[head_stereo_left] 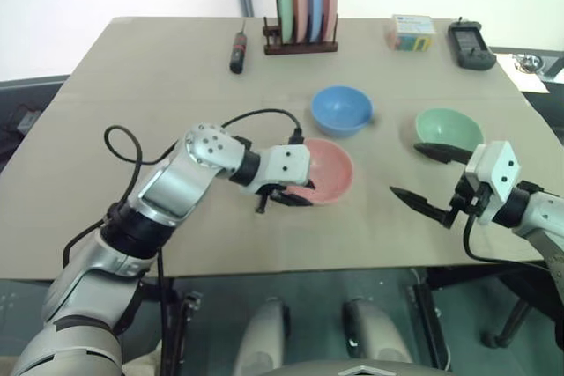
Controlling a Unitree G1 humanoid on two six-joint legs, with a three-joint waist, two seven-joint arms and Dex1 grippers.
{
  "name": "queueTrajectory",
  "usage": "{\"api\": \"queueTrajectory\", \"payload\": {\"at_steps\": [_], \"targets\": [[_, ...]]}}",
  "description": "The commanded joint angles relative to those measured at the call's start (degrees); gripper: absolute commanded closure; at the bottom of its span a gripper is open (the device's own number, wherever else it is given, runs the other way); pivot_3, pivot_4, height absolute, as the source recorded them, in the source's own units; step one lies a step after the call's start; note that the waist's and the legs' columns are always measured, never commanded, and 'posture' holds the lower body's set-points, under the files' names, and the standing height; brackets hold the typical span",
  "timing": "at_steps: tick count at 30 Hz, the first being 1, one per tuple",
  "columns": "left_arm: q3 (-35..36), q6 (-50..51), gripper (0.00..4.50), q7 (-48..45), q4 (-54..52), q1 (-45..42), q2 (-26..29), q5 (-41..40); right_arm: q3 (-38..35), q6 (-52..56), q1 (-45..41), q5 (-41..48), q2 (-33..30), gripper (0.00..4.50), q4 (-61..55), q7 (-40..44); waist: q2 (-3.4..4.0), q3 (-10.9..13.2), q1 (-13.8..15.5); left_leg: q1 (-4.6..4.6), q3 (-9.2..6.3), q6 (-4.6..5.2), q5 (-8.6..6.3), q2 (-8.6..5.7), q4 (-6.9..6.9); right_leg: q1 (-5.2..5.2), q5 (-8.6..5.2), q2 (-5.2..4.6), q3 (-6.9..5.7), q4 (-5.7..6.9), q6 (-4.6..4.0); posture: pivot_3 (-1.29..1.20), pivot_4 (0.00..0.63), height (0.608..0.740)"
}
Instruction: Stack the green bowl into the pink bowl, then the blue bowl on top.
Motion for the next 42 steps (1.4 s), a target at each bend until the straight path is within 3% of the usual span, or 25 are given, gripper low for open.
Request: {"api": "queueTrajectory", "payload": {"at_steps": [1,3,6,8,10,11,13,17,20,25,28,30,34,35,36,40,42], "targets": [[2.3,0.3,0.92,-0.5,-1.5,-0.8,1.0,-0.2,-3.2,0.1,1.7,1.8,-1.0,0.00,-3.3,0.5,0.00,0.0,0.1,0.01,0.00,0.00,0.00,0.00,0.00,0.01,0.00,0.00,0.00,0.00,0.00,0.00,0.150,0.740],[3.2,0.7,0.17,-0.4,-2.5,-0.2,2.0,-0.5,-4.6,0.1,3.4,3.2,-1.1,0.00,-4.1,1.3,0.00,0.0,0.2,0.00,0.00,0.00,0.00,0.00,0.00,0.01,-0.02,0.00,0.00,-0.01,-0.02,0.00,0.150,0.740],[10.3,2.4,0.08,-0.9,-6.5,3.8,7.0,-4.6,-12.1,0.3,9.7,6.8,-2.3,0.00,-5.6,4.8,0.01,0.0,0.2,-0.01,0.00,0.00,0.00,0.00,-0.01,0.00,-0.10,-0.01,0.00,-0.01,-0.15,0.00,0.150,0.740],[21.6,7.8,0.08,-2.4,-9.5,8.3,5.4,-19.4,-15.8,0.8,12.3,7.2,-3.4,0.00,-4.8,5.8,0.05,0.0,0.1,-0.01,0.02,0.00,0.00,0.02,-0.05,-0.03,-0.09,-0.01,0.02,-0.01,-0.14,0.00,0.150,0.740],[29.4,6.6,0.08,-0.2,-10.3,12.4,4.6,-23.5,-15.6,0.3,11.1,2.7,-4.6,0.00,-1.0,3.0,0.02,0.0,0.0,0.03,0.06,0.00,0.00,0.05,-0.04,-0.02,-0.10,-0.05,0.01,0.00,-0.14,0.00,0.150,0.740],[31.9,3.5,0.08,1.6,-9.9,14.0,3.5,-23.1,-14.2,-1.7,9.5,-0.9,-5.1,0.00,1.7,1.4,0.04,0.0,0.0,0.03,0.05,0.00,0.00,0.05,-0.02,-0.01,-0.13,-0.04,0.01,0.01,-0.17,0.00,0.150,0.740],[35.0,7.0,0.08,1.8,-9.4,17.0,5.3,-25.6,-8.1,-0.5,4.2,-7.2,-7.0,0.00,7.2,-1.5,0.02,0.0,-0.2,0.22,0.12,0.00,0.00,0.05,0.10,0.13,-0.13,-0.06,0.02,0.03,-0.17,0.00,0.150,0.740],[41.0,1.3,0.08,-1.6,-7.7,22.5,3.8,-30.0,1.7,2.2,-9.1,-10.4,-5.1,0.00,17.6,-2.1,-0.01,0.0,-1.2,0.33,0.19,0.01,0.02,0.05,0.24,0.19,-0.13,-0.07,0.08,0.17,-0.18,0.00,0.150,0.740],[44.3,8.1,0.08,-1.9,-6.9,25.2,4.7,-37.5,11.9,2.5,-21.5,-18.1,-2.9,0.00,30.7,-1.7,-0.02,0.0,-1.4,0.30,0.21,0.01,0.02,0.07,0.26,0.13,-0.12,-0.05,0.11,0.25,-0.20,0.00,0.150,0.740],[46.3,3.4,0.08,3.7,-8.6,29.0,3.5,-34.6,19.0,-0.6,-35.1,-24.4,1.6,0.00,49.8,-0.8,0.01,0.0,-0.8,0.02,0.13,0.00,0.01,0.05,0.07,-0.15,0.02,-0.03,0.07,0.22,-0.43,0.00,0.150,0.740],[47.0,3.1,0.00,6.2,-10.9,31.3,3.6,-34.7,21.1,-3.8,-39.4,-27.3,2.9,1.17,58.7,-0.4,0.01,0.0,-0.7,-0.08,0.12,-0.01,0.00,0.00,-0.07,-0.19,0.14,-0.08,0.05,0.05,-0.24,0.00,0.150,0.740],[47.7,3.4,0.00,7.1,-12.4,33.0,3.6,-35.7,21.7,-6.2,-41.1,-28.7,3.4,2.20,62.2,-0.3,0.02,0.0,-0.7,-0.09,0.16,-0.02,0.00,-0.03,-0.15,-0.18,0.15,-0.15,0.05,-0.11,-0.22,0.00,0.150,0.740],[49.3,3.0,0.00,9.0,-14.2,36.2,3.4,-36.4,21.3,-7.8,-42.7,-29.8,3.8,3.67,63.9,0.3,0.03,0.0,-1.2,-0.09,0.16,-0.01,0.00,-0.02,-0.18,-0.19,0.15,-0.15,0.05,-0.12,-0.22,0.00,0.150,0.740],[49.5,2.7,0.00,9.3,-14.4,36.8,3.5,-36.4,21.2,-8.0,-42.7,-30.1,3.7,4.23,63.9,0.4,0.05,0.0,-1.3,-0.05,0.17,-0.01,0.00,-0.01,-0.18,-0.18,0.15,-0.14,0.05,-0.11,-0.22,0.00,0.150,0.740],[49.6,2.5,0.00,9.5,-14.6,37.3,3.5,-36.5,21.1,-8.2,-42.7,-30.2,3.6,4.41,63.6,0.5,0.04,0.0,-1.4,0.00,0.19,-0.01,0.00,-0.01,-0.18,-0.18,0.15,-0.13,0.06,-0.06,-0.22,0.00,0.150,0.740],[50.2,2.4,0.00,11.1,-15.1,39.0,3.2,-37.1,19.9,-9.5,-41.0,-30.4,2.1,4.41,57.0,0.9,0.07,0.1,-1.3,0.11,0.17,-0.01,0.00,0.02,-0.15,-0.13,0.09,-0.07,0.08,0.10,-0.32,0.00,0.150,0.740],[50.5,1.5,0.00,10.8,-14.1,39.7,3.3,-36.7,18.9,-9.3,-37.3,-25.2,1.3,4.41,44.2,6.9,0.12,0.1,-1.2,0.05,0.17,-0.01,0.00,0.01,-0.15,-0.19,0.08,-0.08,0.08,0.11,-0.34,0.00,0.150,0.740]]}}
